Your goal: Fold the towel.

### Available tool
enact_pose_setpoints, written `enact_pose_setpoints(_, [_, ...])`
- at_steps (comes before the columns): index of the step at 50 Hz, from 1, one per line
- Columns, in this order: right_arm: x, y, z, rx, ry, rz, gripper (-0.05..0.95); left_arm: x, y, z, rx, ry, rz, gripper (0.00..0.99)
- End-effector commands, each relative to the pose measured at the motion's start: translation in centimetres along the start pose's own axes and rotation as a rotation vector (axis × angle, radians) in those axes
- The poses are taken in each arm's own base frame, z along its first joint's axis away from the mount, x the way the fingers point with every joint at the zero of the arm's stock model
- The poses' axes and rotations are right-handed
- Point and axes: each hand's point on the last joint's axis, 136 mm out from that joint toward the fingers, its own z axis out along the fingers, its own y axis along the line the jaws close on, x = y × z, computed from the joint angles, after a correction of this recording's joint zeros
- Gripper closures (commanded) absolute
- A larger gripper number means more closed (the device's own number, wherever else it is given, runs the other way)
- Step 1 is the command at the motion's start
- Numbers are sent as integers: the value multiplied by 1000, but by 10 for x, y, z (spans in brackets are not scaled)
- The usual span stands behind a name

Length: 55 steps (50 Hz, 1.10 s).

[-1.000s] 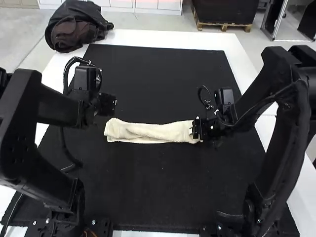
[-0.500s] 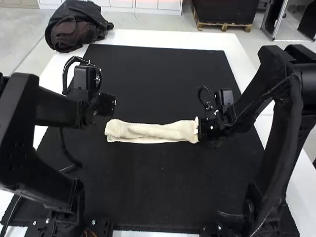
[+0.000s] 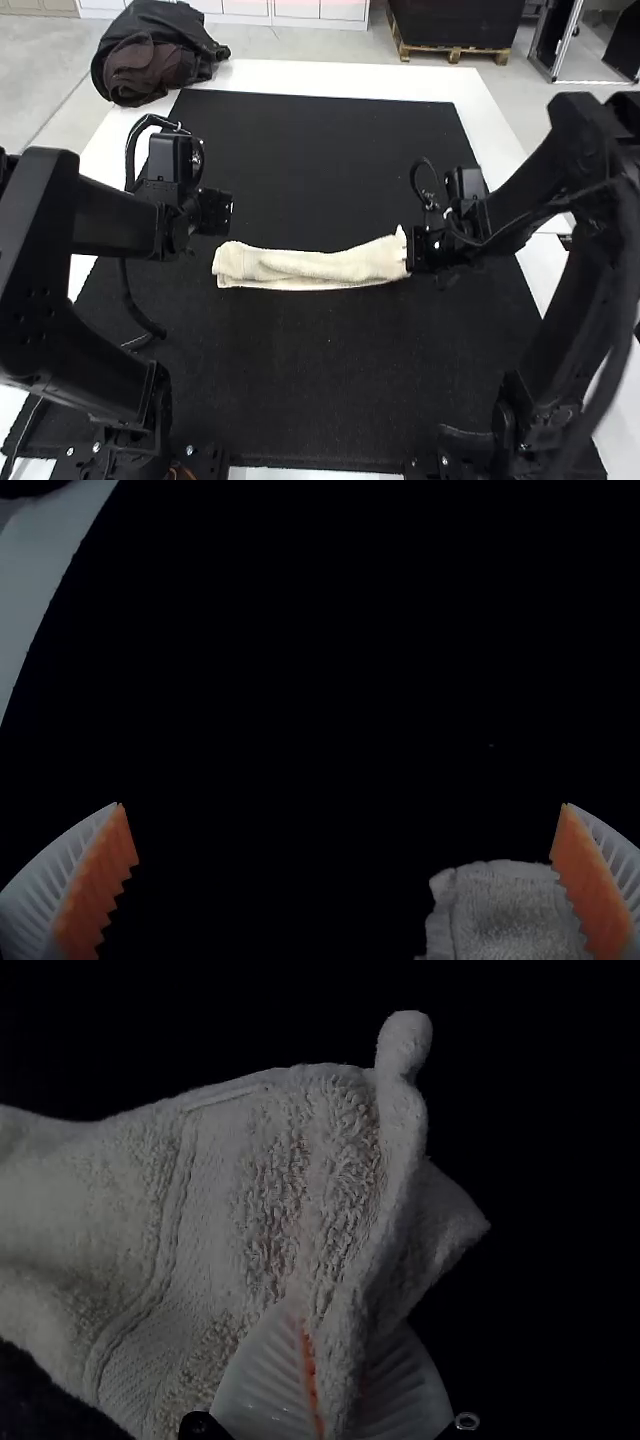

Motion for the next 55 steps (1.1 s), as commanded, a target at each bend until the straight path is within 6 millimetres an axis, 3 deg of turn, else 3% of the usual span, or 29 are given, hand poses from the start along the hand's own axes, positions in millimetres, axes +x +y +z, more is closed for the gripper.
enact_pose_setpoints(1, [-35, 8, -14, -37, -78, 6, 921, -11, 8, -3, -33, -40, 0, 28])
enact_pose_setpoints(18, [-58, 31, -31, -72, -100, 7, 921, 3, 22, -3, -72, -26, -18, 28])
enact_pose_setpoints(40, [-56, 119, -17, -229, -67, -67, 921, 6, 62, -4, -167, -25, -64, 28])
enact_pose_setpoints(55, [-47, 171, -6, -311, -34, -129, 921, 8, 66, -5, -172, -24, -71, 28])
